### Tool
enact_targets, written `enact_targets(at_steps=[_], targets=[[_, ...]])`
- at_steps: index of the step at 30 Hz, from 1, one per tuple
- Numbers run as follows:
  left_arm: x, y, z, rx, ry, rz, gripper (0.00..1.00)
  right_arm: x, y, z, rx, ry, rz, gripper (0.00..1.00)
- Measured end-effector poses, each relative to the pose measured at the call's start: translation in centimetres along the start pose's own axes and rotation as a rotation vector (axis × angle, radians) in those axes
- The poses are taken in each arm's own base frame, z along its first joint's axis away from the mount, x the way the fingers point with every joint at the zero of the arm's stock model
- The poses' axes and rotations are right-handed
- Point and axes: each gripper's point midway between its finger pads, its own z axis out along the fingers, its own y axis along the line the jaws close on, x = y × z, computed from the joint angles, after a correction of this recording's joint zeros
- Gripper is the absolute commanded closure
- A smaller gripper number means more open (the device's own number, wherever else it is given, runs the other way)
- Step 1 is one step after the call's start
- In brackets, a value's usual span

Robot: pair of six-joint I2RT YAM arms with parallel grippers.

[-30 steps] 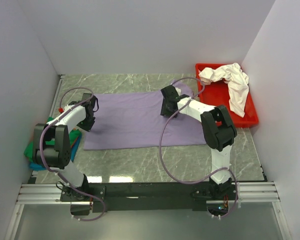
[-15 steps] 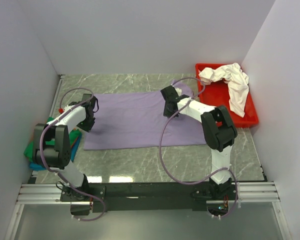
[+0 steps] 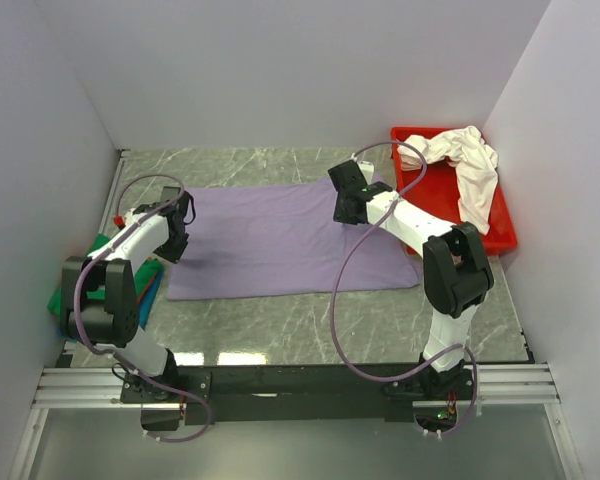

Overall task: Fold and stack the t-shirts
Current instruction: Fold the tshirt

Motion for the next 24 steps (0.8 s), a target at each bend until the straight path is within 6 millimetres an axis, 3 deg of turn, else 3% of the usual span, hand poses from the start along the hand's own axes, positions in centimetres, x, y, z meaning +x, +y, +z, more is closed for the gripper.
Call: enact_targets(at_steps=[24], targets=[[-1.1, 1.4, 0.1, -0.015, -0.008, -0.041, 0.99, -2.7, 0.0, -1.3, 0.030, -0.051, -0.009, 1.00]])
